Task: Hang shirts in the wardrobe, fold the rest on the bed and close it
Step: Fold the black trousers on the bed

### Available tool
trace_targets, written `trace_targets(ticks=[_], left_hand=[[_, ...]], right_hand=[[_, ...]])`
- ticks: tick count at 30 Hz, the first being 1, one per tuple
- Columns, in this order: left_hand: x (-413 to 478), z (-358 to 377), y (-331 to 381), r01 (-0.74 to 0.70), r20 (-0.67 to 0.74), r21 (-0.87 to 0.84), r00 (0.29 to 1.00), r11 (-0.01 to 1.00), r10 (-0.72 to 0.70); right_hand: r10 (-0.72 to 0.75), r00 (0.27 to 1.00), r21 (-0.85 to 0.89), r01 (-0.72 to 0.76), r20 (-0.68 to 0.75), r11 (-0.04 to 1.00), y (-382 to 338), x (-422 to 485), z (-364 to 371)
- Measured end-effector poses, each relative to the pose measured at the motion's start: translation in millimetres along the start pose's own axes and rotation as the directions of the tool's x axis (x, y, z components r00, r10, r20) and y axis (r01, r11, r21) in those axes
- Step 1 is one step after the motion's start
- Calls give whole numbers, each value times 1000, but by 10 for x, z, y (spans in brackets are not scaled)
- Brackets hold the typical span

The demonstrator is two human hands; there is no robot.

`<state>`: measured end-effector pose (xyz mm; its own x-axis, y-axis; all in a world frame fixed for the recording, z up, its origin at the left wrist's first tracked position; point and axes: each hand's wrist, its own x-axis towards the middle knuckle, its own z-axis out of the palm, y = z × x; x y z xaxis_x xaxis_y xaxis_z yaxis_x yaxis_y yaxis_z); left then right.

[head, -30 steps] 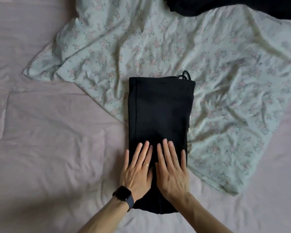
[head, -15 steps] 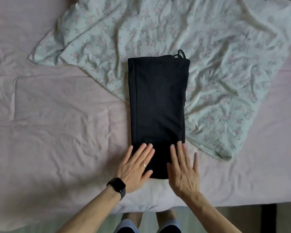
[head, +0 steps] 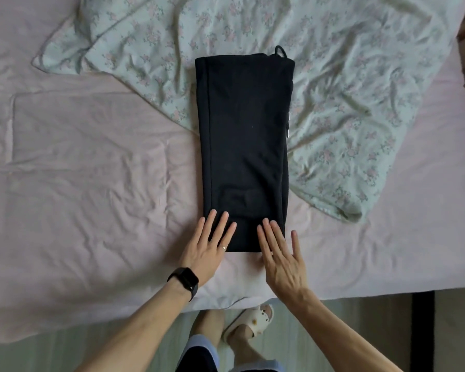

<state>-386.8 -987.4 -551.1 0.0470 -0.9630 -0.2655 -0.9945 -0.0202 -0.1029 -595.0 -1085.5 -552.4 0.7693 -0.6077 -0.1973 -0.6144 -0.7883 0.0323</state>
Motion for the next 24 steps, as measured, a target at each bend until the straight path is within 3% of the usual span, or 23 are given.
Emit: trace_targets(ticks=[5,8,12,17,19,22,24], left_hand=[[106,-118,127,100,30,55,994,993,-102],[16,-177,154,116,50,73,992,991,-119],[-191,-311,201,113,116,-19,987,993,-110],[-584,-688,361,126,353,-141,933,982,-69],[-833,-913,475,113,415,-174,909,978,-32],[-1233,-1159,618,166,528,-340,848,926,42],[-1387,-1315,586,206,550,-442,831,873,82]], right_hand=[[-2,998,8,2,55,1000,-32,144,-38],[-23,1000,8,23,14,1000,-17,79,-104],[-92,996,62,92,-10,994,6,-64,-370],[-176,984,161,172,12,972,-22,-475,-764],[-177,979,243,149,100,959,-38,-714,-982],[-197,901,320,69,387,945,-85,-1051,-1209],[-219,874,346,62,434,936,-123,-1147,-1390]])
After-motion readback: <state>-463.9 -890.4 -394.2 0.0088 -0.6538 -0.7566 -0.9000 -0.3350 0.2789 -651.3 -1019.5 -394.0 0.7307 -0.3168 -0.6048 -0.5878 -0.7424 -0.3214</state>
